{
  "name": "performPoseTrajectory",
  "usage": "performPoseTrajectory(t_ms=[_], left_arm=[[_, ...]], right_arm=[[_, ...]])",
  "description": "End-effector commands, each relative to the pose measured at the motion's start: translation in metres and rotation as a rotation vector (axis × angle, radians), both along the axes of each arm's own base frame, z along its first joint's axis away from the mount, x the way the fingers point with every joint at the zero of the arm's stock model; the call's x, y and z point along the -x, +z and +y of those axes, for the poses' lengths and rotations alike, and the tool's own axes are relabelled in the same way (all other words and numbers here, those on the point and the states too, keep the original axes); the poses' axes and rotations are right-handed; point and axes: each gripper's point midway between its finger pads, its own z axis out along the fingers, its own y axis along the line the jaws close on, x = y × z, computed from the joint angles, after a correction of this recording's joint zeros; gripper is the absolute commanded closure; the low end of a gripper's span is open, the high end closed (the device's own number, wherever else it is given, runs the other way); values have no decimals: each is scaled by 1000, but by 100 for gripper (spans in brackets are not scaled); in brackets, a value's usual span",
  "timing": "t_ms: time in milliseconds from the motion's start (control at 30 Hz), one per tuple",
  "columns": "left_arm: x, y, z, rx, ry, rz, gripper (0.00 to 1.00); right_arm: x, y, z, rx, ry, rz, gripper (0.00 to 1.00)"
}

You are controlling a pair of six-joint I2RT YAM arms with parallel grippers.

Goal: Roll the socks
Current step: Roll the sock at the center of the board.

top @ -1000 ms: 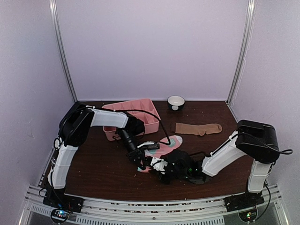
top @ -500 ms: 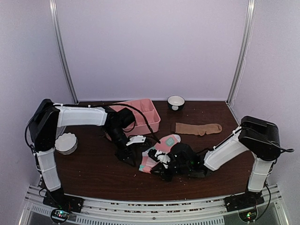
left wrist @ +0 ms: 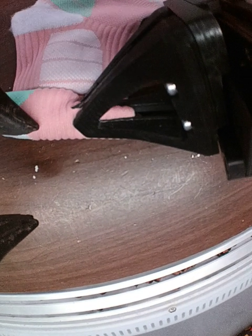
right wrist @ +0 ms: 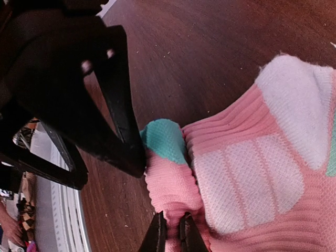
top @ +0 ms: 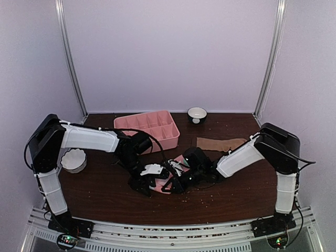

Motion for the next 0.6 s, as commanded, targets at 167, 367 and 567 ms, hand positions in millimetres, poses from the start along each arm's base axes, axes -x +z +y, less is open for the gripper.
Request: performPoseTrajectory(t_ms=[167, 367, 567], left_arm=[[-24, -21, -23, 16, -17, -194, 49], [-34, -22, -25, -3, -5, -226, 50], [-16, 20, -31, 111, -27, -181, 50]], right_arm=[[37, -87, -64, 283, -129, 400, 100], [40, -92, -68, 305, -131, 415, 100], [39, -100, -76, 320, -163, 425, 100]])
